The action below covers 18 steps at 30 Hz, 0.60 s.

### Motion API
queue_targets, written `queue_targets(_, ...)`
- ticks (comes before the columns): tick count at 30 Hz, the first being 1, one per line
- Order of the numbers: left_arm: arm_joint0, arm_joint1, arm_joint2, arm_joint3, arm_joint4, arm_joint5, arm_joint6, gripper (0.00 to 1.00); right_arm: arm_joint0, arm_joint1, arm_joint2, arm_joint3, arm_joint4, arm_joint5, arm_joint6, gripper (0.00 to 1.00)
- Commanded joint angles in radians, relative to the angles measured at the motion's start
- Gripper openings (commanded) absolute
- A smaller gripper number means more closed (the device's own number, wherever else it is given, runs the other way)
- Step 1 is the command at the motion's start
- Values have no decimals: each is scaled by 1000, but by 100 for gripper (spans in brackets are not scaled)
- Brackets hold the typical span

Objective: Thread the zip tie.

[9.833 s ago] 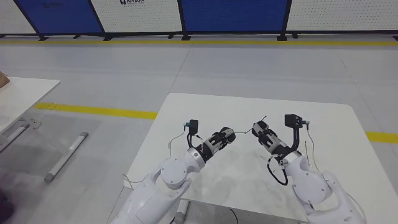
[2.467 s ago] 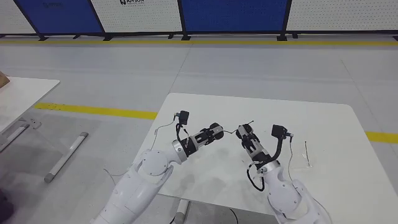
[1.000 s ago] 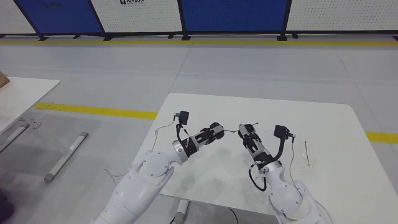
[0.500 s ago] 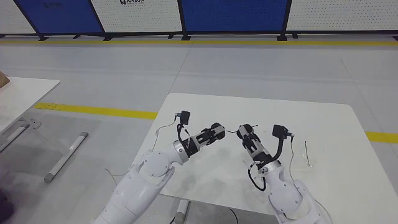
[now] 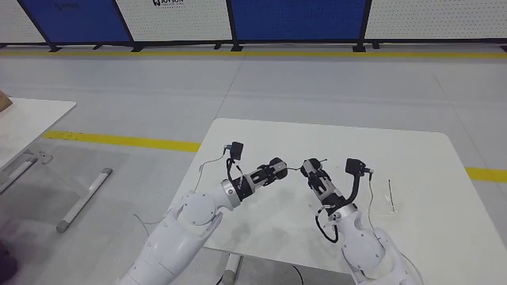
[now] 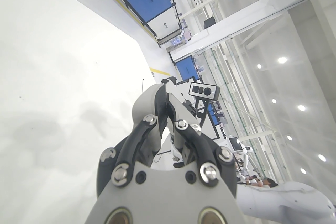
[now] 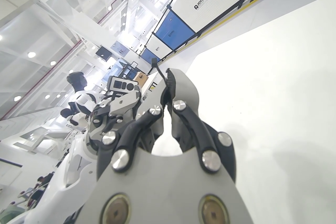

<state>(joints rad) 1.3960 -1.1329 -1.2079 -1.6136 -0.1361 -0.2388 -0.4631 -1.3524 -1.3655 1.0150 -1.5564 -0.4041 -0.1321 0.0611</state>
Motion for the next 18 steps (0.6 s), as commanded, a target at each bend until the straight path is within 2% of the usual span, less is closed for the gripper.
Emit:
queue_targets(1, 1, 0, 4, -3, 10, 6, 7, 0, -2, -1, 1, 0, -1, -2, -3, 0)
queue_targets(6, 1, 1, 7, -4, 16, 11, 10, 0, -5, -3, 3, -2, -5, 0, -11, 0)
queue_targets(8, 2, 1, 8, -4, 17, 13, 10, 11, -6, -3, 4, -2, -6, 1, -12, 0)
queue_targets(10, 2, 2, 8, -4, 18, 16, 9, 17, -8, -4, 5, -3, -8, 5, -12, 0)
queue_targets(12, 1, 3, 7, -3, 20, 20, 6, 12, -9, -5, 6, -4, -10, 8, -11, 0)
queue_targets(16, 1, 4, 7, -4, 21, 25, 6, 16, -10, -6, 8, -4, -12, 11, -9, 0)
queue_targets(18, 1, 4, 7, -4, 21, 28, 5, 23, -10, -6, 9, -4, -13, 12, -8, 0)
